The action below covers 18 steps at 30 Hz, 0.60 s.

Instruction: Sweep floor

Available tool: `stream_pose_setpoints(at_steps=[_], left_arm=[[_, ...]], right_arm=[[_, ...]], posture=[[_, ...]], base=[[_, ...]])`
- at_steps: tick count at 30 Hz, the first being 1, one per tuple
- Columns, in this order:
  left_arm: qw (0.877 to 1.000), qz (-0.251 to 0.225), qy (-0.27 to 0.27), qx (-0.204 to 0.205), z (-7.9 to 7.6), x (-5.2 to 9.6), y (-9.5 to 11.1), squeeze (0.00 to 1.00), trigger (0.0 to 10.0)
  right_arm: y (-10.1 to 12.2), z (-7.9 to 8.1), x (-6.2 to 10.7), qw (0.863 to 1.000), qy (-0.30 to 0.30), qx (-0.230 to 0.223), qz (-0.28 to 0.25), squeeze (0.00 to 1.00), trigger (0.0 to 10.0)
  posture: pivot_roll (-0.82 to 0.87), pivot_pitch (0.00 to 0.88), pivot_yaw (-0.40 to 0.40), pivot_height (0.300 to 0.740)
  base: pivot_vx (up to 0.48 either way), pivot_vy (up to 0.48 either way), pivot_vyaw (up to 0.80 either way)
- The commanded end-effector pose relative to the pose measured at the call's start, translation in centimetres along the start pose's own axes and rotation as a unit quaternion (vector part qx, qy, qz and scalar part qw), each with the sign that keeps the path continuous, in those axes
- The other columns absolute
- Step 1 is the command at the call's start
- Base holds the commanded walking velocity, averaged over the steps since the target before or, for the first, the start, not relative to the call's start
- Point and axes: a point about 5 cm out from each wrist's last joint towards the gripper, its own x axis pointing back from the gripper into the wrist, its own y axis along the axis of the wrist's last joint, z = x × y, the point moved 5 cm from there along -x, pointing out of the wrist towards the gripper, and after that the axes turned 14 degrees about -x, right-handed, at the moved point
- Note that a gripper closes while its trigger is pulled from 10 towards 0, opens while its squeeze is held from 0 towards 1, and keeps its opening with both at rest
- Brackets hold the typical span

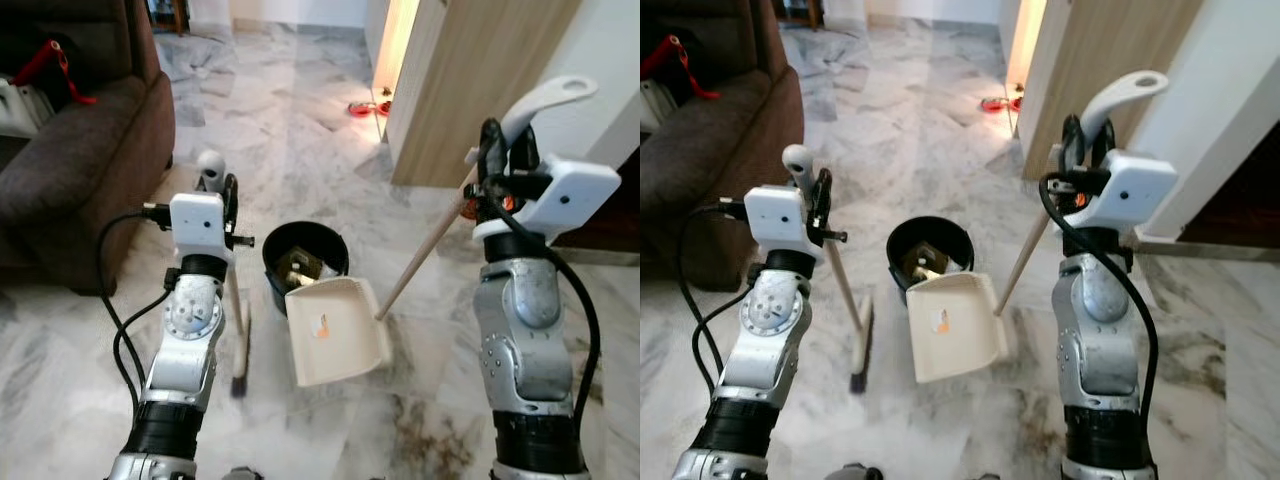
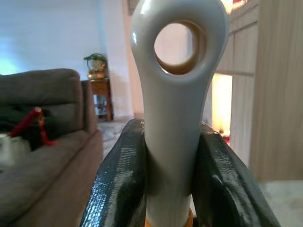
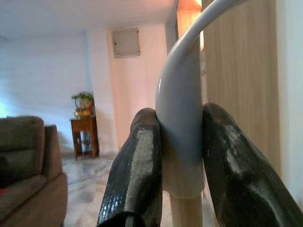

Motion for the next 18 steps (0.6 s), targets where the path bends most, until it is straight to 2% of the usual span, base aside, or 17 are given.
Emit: stream_pose_setpoints(at_steps=[1, 6, 9, 14, 18], left_arm=[[1.000, -0.026, -0.002, 0.004, -0.3, -0.3, 1.4, 0.00, 10.0], [1.000, -0.015, -0.017, 0.006, -0.7, 0.0, 0.5, 0.00, 10.0], [1.000, -0.013, -0.022, 0.006, -0.9, 0.2, 0.3, 0.00, 10.0], [0.999, -0.007, -0.030, 0.012, -1.3, 0.4, -0.1, 0.00, 10.0], [0.999, -0.007, -0.034, 0.016, -1.5, 0.5, -0.1, 0.00, 10.0]], right_arm=[[1.1, -0.5, 0.0, 1.000, -0.007, -0.003, -0.026, 0.00, 10.0], [-0.8, -2.5, 1.1, 0.999, -0.034, 0.012, 0.000, 0.00, 10.0], [-1.2, -3.2, 1.4, 0.999, -0.041, 0.023, 0.006, 0.00, 10.0], [-3.2, -6.2, 2.7, 0.995, -0.083, 0.050, 0.035, 0.00, 10.0], [-4.9, -7.4, 3.8, 0.992, -0.099, 0.049, 0.059, 0.00, 10.0]], posture=[[0.07, 0.098, -0.070, 0.740], [0.07, 0.098, -0.072, 0.740], [0.07, 0.098, -0.072, 0.740], [0.06, 0.093, -0.074, 0.740], [0.07, 0.088, -0.074, 0.740]], base=[[0.000, 0.000, 0.00], [0.000, 0.000, 0.00], [0.000, 0.000, 0.00], [0.000, 0.000, 0.00], [0.000, 0.000, 0.00]])
